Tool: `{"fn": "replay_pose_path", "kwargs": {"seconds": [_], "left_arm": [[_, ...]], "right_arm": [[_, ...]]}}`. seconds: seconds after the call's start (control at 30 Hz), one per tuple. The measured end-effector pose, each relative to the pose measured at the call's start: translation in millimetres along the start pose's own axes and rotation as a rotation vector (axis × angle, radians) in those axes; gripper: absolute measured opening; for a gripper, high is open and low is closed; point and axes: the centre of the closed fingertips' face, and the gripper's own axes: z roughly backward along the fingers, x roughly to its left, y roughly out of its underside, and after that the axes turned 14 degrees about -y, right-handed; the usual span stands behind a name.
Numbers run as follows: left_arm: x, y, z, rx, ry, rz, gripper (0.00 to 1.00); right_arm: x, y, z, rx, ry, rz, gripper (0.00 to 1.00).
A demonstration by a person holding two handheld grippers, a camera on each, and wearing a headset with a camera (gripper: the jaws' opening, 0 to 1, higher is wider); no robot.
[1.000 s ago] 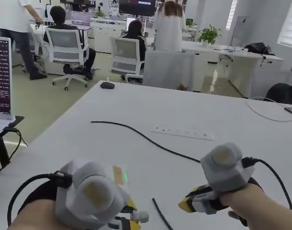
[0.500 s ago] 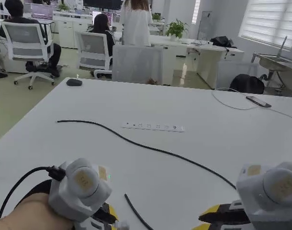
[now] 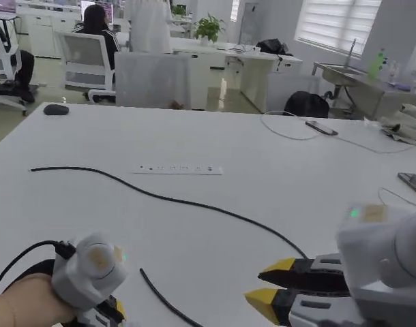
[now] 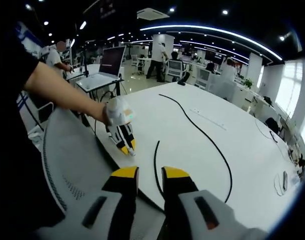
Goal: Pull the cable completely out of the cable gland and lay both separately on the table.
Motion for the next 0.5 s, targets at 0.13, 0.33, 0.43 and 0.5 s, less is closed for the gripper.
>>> {"fn": "replay_pose_path", "kwargs": {"seconds": [0.13,0.33,0.43,0.5], "left_arm": [[1.4,-2.2,-8.5,0.003,-0.001,-0.019,0.16],[6.6,2.0,-14.8,0.010,-0.019,-0.034,0.17],[7.9,3.5,-14.5,0.010,-0.026,-0.018,0.17],[8.7,4.4,-14.5,0.015,-0.026,-0.021,0.17]], "right_arm": [[3.8,2.2,5.1,-0.007,0.013,-0.011,0.19],[4.3,3.8,10.5,-0.005,0.027,-0.020,0.19],[5.0,2.9,12.5,-0.009,0.028,-0.021,0.20],[4.9,3.0,13.2,-0.006,0.029,-0.016,0.20]]}}
